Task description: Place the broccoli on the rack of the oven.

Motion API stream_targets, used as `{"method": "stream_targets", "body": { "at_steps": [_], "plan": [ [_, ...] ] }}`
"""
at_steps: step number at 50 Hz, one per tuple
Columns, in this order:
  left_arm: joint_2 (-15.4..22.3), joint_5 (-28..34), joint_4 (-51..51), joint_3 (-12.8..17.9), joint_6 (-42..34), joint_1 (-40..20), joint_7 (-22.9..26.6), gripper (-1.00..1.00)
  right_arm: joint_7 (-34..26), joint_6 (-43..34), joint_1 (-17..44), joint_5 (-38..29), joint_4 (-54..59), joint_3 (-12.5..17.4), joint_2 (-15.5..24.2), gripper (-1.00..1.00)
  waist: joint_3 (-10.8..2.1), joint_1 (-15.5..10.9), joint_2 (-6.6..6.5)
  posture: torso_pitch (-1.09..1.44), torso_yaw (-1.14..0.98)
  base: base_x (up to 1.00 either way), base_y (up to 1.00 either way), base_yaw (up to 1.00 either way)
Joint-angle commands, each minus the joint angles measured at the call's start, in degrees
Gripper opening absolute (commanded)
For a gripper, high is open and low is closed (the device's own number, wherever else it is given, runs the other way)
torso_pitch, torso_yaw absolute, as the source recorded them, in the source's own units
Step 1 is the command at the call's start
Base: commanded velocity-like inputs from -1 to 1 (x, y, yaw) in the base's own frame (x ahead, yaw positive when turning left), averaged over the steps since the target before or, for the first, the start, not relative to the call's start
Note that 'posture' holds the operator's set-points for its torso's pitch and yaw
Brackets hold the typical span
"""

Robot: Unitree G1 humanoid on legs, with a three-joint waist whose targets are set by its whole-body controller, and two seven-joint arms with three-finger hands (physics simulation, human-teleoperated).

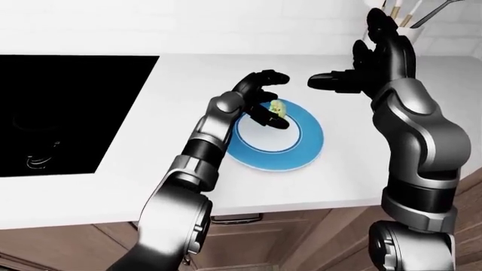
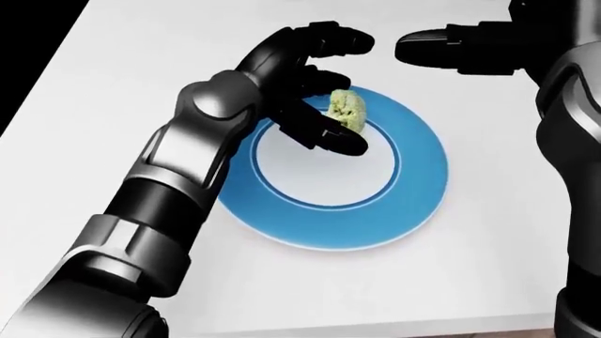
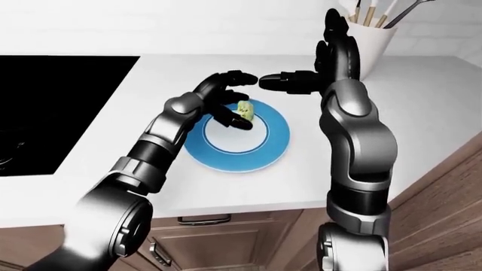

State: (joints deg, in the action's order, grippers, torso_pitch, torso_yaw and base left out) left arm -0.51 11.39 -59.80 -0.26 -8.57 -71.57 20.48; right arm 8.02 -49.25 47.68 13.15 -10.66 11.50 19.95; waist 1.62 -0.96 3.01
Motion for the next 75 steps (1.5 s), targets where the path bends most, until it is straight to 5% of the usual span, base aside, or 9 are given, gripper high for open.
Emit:
{"method": "stream_targets", "body": {
  "at_steps": [1,51,72,75],
  "plan": [
    [0.27,-0.21,2.38,0.32,1.45,-2.53,-0.52,0.48,0.08,1.76,1.75,-0.23,-1.51,0.64,0.71,1.0,-1.76,0.0,0.22,0.0,0.0,0.0,0.0,0.0],
    [-1.54,6.09,5.12,-1.21,8.5,4.43,-5.2,-0.04,0.0,2.61,1.67,-0.28,-0.99,0.52,0.49,1.0,-1.93,0.01,0.23,0.0,0.0,0.0,0.0,0.0],
    [-1.49,5.7,6.14,-0.95,7.54,3.45,-4.85,-0.42,0.12,2.83,1.86,-0.11,-0.62,0.61,0.56,1.0,-1.87,-0.02,0.21,0.0,0.0,0.0,0.0,0.0],
    [-1.45,5.52,7.03,-0.99,6.87,3.41,-4.7,-0.78,0.15,2.78,1.73,-0.01,-0.8,0.65,0.54,1.0,-1.81,-0.02,0.19,0.0,0.0,0.0,0.0,0.0]
  ]
}}
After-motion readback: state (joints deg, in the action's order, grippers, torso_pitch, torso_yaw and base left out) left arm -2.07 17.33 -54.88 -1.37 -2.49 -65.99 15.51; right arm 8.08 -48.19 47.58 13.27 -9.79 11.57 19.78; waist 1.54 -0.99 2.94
